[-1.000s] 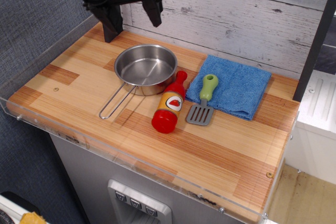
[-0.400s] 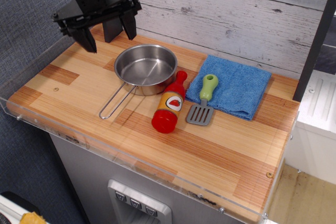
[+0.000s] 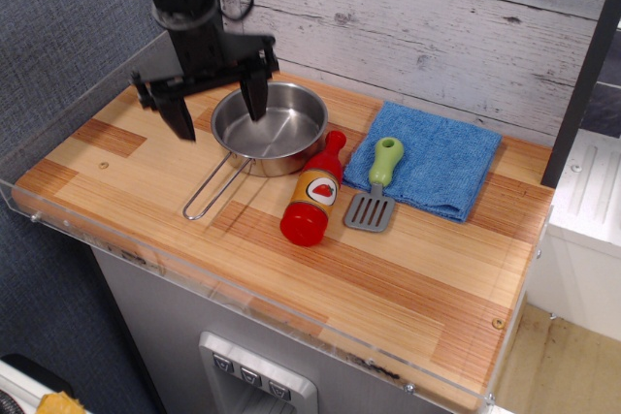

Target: Move the pot to the bottom right of the table

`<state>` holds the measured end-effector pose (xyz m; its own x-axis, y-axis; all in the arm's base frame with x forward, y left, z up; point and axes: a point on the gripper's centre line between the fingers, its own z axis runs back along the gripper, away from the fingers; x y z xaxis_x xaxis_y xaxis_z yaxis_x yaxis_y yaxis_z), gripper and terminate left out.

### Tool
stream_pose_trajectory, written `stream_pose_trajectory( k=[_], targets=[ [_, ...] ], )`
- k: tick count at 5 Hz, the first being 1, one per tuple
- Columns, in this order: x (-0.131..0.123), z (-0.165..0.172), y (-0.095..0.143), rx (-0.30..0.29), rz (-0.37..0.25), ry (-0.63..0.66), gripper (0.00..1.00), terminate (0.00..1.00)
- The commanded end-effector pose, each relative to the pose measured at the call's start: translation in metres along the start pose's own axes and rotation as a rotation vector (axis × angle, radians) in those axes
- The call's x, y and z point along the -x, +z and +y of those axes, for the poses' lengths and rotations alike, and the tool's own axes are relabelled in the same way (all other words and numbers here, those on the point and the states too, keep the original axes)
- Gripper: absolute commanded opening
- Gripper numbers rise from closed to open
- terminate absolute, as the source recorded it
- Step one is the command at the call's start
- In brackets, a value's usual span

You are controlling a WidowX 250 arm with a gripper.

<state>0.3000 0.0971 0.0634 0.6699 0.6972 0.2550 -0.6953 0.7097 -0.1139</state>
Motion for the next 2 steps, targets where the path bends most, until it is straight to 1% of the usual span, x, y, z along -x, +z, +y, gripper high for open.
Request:
stream_pose_trajectory(
  k=[1, 2],
  targets=[
    [-0.0012, -0.0016, -0.0109, -0.041, -0.023, 0.006, 1.0, 0.0],
    [-0.0009, 0.0042, -0.0164, -0.06, -0.016, 0.021, 1.0, 0.0]
  ],
)
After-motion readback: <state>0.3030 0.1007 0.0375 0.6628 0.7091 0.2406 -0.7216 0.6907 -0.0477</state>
